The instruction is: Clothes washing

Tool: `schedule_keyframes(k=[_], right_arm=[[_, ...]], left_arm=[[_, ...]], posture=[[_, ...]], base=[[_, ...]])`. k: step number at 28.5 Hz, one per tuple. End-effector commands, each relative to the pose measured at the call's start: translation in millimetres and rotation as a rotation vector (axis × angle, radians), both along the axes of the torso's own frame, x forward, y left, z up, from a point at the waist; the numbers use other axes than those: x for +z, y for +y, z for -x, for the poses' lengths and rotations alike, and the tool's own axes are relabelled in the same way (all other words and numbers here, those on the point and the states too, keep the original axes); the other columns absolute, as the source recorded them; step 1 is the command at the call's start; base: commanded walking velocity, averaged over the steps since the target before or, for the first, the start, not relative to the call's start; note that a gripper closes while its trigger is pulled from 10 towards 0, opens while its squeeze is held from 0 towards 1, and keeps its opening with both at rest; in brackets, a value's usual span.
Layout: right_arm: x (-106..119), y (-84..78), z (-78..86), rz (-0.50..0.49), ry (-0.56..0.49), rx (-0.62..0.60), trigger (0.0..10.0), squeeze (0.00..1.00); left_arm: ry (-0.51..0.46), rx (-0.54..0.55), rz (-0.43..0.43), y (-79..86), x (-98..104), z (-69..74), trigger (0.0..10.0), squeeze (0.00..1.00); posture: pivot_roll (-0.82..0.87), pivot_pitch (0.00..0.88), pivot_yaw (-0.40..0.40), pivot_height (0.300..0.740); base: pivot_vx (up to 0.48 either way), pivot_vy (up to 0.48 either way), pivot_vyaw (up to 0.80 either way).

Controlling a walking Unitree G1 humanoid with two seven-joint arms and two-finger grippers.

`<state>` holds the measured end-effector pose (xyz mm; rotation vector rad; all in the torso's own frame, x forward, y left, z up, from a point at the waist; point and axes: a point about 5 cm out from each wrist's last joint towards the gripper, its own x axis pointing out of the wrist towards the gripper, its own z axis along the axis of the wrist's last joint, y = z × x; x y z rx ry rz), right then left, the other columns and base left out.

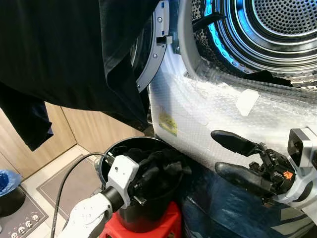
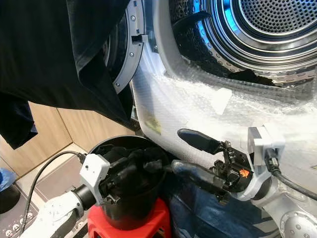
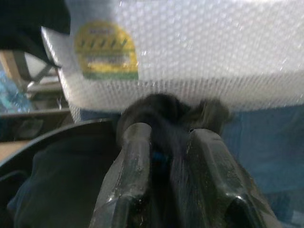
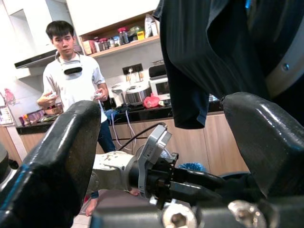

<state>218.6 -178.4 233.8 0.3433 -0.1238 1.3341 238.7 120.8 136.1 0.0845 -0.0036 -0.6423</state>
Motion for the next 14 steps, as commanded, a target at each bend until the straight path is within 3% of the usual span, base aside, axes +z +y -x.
schedule_keyframes(k=[1,14], right_arm=[[5,2.9,3.1,0.003,-0.027,0.009,10.0,0.0],[3,2.0,4.7,0.001,-0.019,-0.003,10.0,0.0]], left_arm=[[-0.003,0.006,0.006,4.7,0,-0.3,10.0,0.0],[0.012,0.017,-0.04,19.2,-15,-12.2,10.0,0.0]], posture=[[-0.04,0.019,0.015,0.74],[-0.05,0.027,0.01,0.74]], base=[[0.0,0.0,0.0],[0.0,0.0,0.0]])
